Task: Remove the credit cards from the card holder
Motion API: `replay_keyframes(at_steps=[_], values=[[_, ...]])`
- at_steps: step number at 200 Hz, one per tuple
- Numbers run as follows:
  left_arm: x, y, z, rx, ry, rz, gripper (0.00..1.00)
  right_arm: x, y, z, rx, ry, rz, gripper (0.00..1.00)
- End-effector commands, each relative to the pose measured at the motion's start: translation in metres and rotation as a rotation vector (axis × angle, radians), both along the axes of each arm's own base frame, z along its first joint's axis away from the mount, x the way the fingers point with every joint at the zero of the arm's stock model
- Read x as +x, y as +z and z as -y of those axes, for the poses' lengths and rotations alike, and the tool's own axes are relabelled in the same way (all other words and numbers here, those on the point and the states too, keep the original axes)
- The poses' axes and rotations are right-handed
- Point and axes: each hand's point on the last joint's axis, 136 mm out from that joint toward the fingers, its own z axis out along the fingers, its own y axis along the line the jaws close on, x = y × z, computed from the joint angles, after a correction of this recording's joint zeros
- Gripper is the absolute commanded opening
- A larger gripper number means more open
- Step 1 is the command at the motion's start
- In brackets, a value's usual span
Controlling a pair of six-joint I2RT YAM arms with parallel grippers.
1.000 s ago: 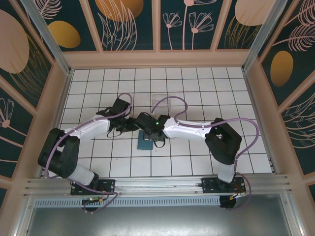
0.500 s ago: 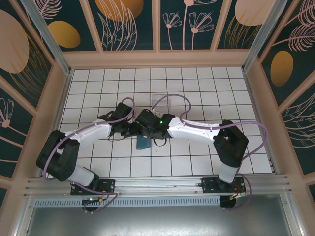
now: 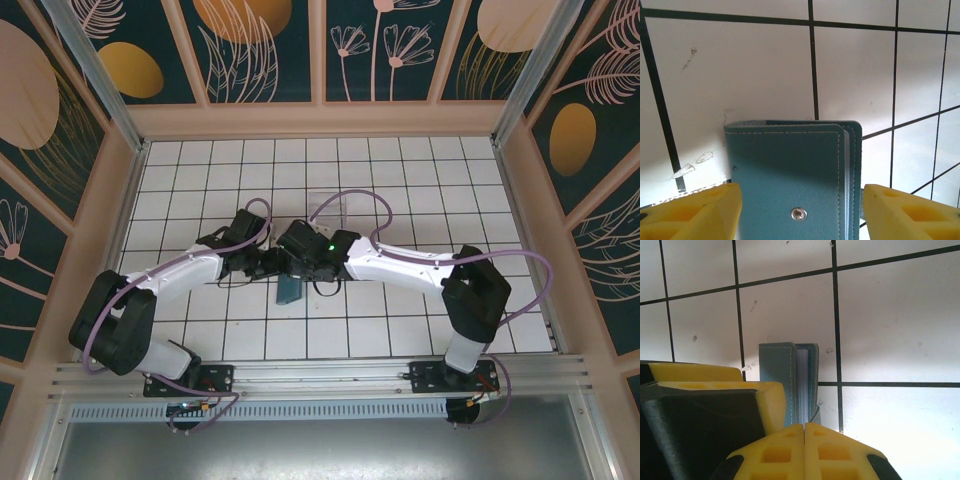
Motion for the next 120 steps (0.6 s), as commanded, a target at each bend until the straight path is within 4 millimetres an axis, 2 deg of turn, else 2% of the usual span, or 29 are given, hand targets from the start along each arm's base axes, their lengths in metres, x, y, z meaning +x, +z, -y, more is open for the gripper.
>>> replay_keyframes(at_steps=[1,31,73,120], values=[[-0.008,0.006,0.009,-0.051,-0.047,-0.004,0.68,0.004,0.023,-0.005,0.073,-0.023,0.031,0.04],[-0.009,0.012,0.012,-0.08,-0.058,0.005,0.7,0.004,0.025,-0.005,0.082,-0.027,0.034,0.04],[-0.015,0.004,0.012,-0.082,-0.068,-0.022,0.72,0.005,0.032,-0.005,0.096,-0.027,0.048,0.04],[-0.019,0.006,0.014,-0.104,-0.087,-0.016,0.76,0.005,0.031,-0.004,0.093,-0.03,0.045,0.04]])
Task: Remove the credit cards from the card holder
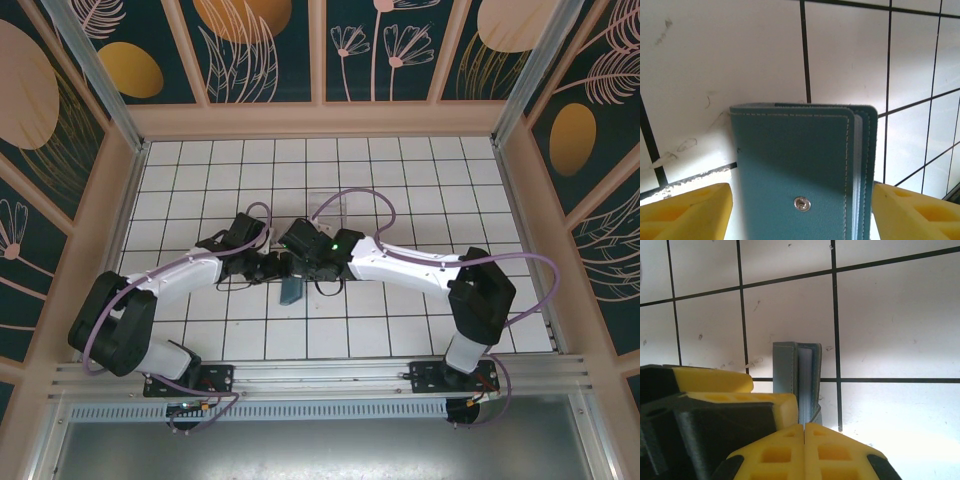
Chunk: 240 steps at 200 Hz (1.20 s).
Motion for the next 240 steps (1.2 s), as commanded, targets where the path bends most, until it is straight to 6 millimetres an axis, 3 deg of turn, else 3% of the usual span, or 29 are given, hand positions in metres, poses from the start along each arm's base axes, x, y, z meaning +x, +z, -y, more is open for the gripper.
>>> replay_keyframes(at_steps=[1,37,140,209,240], values=[[-0.007,0.011,0.01,-0.061,-0.056,0.016,0.76,0.007,0.023,-0.007,0.084,-0.031,0.044,0.04],[-0.007,0.002,0.002,-0.004,-0.039,0.007,0.74,0.009,0.025,-0.004,0.078,-0.038,0.05,0.04],[-0.001,0.007,-0.024,0.135,0.028,0.065,0.72,0.016,0.017,0.024,0.024,-0.08,0.048,0.04],[-0.001,0.002,-0.039,0.208,0.055,0.07,0.62,0.018,0.001,0.049,-0.018,-0.115,0.026,0.03],[-0.003,-0.002,-0.039,0.208,0.053,0.06,0.53,0.017,-0.011,0.064,-0.045,-0.134,0.012,0.03]])
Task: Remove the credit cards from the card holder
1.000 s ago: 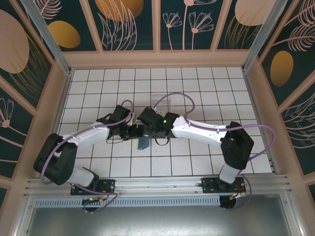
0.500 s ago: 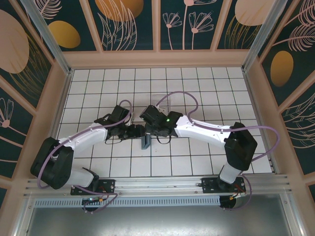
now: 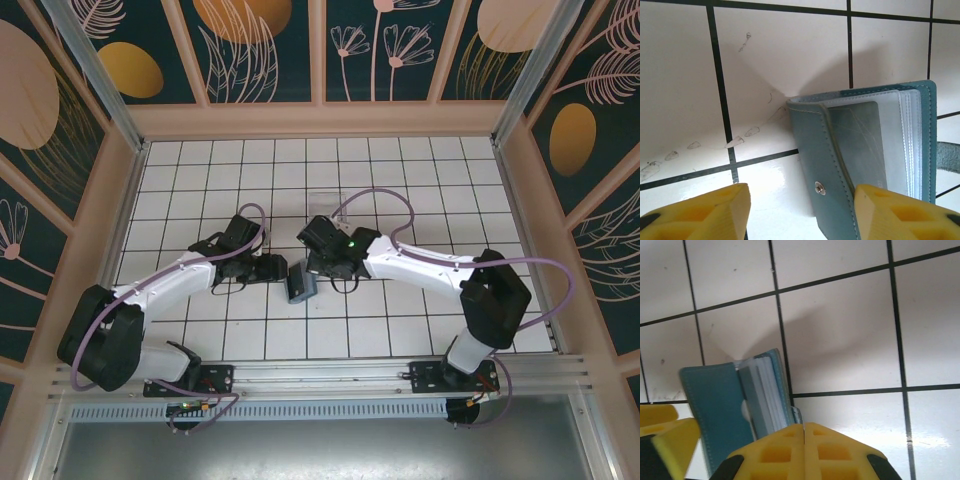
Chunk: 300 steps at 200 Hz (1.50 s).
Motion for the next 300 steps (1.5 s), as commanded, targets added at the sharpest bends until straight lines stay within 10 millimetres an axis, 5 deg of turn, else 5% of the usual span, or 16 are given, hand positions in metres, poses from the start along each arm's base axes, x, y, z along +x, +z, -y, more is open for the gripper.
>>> replay_keyframes(at_steps=[1,129,198,232,270,300], values=[[-0.005,-0.005,-0.008,0.049,0.002,-0.014,0.53,0.003,0.002,0.018,-0.01,-0.047,0.021,0.03],[-0.005,-0.003,0.024,-0.135,-0.04,-0.034,0.12,-0.004,-0.052,0.065,-0.075,-0.123,-0.053,0.09],[-0.001,0.023,0.048,-0.3,-0.051,-0.029,0.0,0.002,-0.029,0.092,-0.14,-0.157,0.003,0.36],[0.003,0.04,0.055,-0.355,-0.043,-0.012,0.0,0.006,-0.012,0.093,-0.104,-0.154,0.032,0.51],[0.006,0.053,0.061,-0.395,-0.033,-0.004,0.0,0.008,-0.013,0.091,-0.068,-0.129,0.03,0.54],[0.008,0.046,0.064,-0.323,-0.034,-0.011,0.27,0.005,-0.028,0.081,-0.031,-0.08,-0.019,0.56]])
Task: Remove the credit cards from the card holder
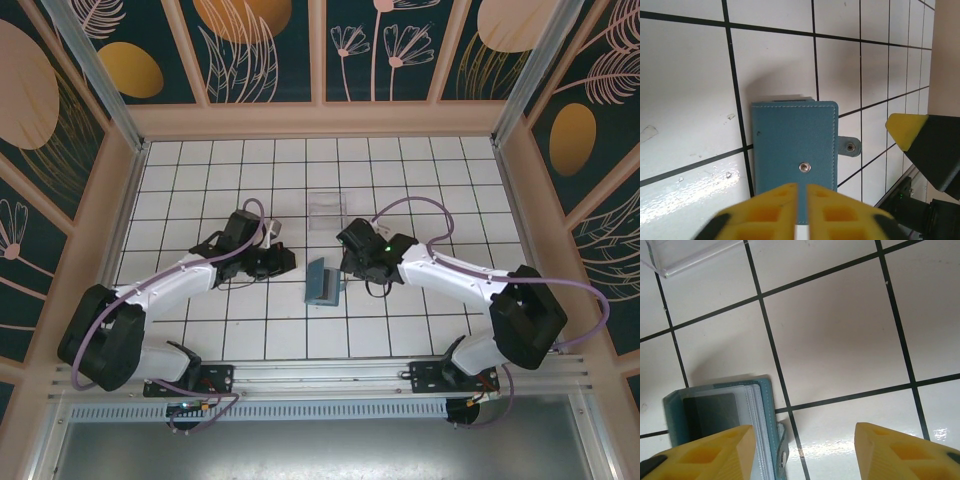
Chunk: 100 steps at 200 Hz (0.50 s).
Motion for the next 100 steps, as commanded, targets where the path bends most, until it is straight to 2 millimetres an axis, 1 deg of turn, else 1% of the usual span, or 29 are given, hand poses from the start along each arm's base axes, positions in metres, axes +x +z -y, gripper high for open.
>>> replay_keyframes(at_steps=[1,21,30,40,47,54,62,77,92,95,100], values=[[0.005,0.009,0.009,0.019,-0.005,0.012,0.28,-0.002,-0.011,-0.006,0.023,0.041,-0.026,0.56],[0.005,0.007,0.018,0.087,-0.026,0.026,0.41,-0.006,-0.019,-0.015,0.075,0.072,-0.047,0.56],[0.005,0.004,0.02,0.111,-0.029,0.027,0.44,-0.009,-0.023,-0.02,0.112,0.089,-0.059,0.56],[0.006,0.002,0.021,0.139,-0.025,0.03,0.46,-0.011,-0.028,-0.022,0.135,0.093,-0.07,0.56],[0.006,0.0,0.023,0.156,-0.03,0.03,0.48,-0.01,-0.03,-0.021,0.14,0.089,-0.068,0.53],[0.005,-0.003,0.025,0.176,-0.036,0.03,0.49,-0.014,-0.034,-0.022,0.157,0.096,-0.093,0.51],[0.004,-0.006,0.027,0.204,-0.046,0.03,0.5,-0.016,-0.038,-0.019,0.15,0.086,-0.102,0.48],[0.001,-0.012,0.033,0.258,-0.077,0.033,0.52,-0.018,-0.043,-0.012,0.131,0.077,-0.104,0.38],[-0.007,-0.023,0.035,0.309,-0.105,0.021,0.53,-0.018,-0.045,-0.012,0.149,0.083,-0.095,0.37],[-0.002,-0.016,0.04,0.3,-0.103,0.039,0.53,-0.017,-0.045,-0.013,0.159,0.087,-0.093,0.38],[-0.002,-0.017,0.041,0.304,-0.103,0.039,0.54,-0.018,-0.046,-0.016,0.18,0.096,-0.095,0.38]])
